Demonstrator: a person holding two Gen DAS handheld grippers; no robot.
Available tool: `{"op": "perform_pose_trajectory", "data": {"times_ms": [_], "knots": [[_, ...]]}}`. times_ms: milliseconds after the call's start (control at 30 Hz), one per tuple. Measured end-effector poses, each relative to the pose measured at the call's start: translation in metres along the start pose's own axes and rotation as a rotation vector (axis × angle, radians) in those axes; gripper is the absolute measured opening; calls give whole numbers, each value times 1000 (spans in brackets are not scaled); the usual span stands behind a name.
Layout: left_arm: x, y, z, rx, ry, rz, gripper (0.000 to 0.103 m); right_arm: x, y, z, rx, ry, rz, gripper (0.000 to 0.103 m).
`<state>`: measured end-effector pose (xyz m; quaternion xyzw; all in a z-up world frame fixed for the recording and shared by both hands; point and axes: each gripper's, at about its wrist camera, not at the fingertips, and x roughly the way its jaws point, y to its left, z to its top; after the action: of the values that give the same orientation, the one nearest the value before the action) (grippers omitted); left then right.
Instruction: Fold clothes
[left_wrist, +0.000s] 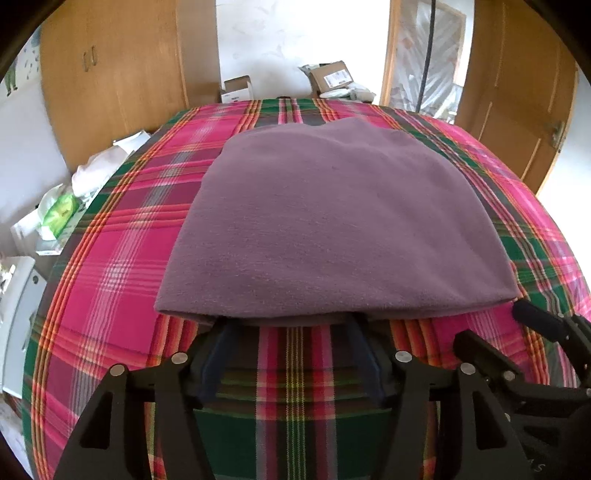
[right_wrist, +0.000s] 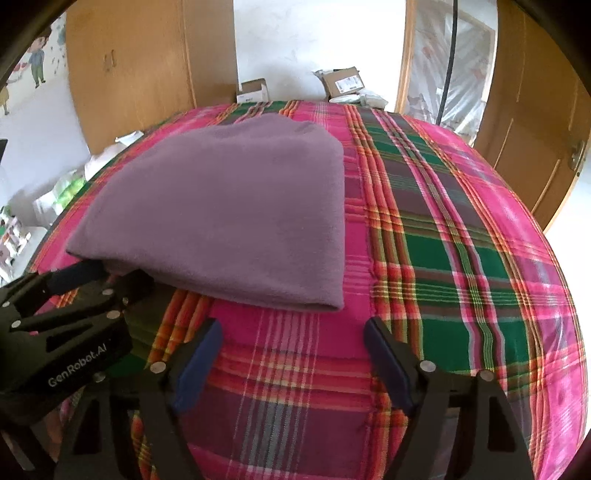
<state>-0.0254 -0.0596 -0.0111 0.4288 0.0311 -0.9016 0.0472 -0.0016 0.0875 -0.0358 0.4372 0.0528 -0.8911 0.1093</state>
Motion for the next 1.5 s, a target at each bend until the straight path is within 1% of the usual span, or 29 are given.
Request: {"op": "perform_pose_trajectory", "data": {"times_ms": [233,267,333,433,500,667,1500], "knots": [[0,0,0,-4,1,0,64,-1,-1,1,-5,3,0,79],[0,0,0,-4,1,0,63,-2,-2,2,-2,-2,-16,79],[0,1,0,-5,1,-3,64,-1,-5,4,10,-8,-75,80],[1,2,1,-3,2,-2,64,3,-17,5,71,2,-40,83],[1,2,1,-3,2,-3,64,4,-14,5,56,7,-55,83],[1,2,2,-6,2,-1,64,6,-14,6,57,9,-52,86],[0,1,0,-14,2,1,65,6,-15,6,55,9,-51,86]]}}
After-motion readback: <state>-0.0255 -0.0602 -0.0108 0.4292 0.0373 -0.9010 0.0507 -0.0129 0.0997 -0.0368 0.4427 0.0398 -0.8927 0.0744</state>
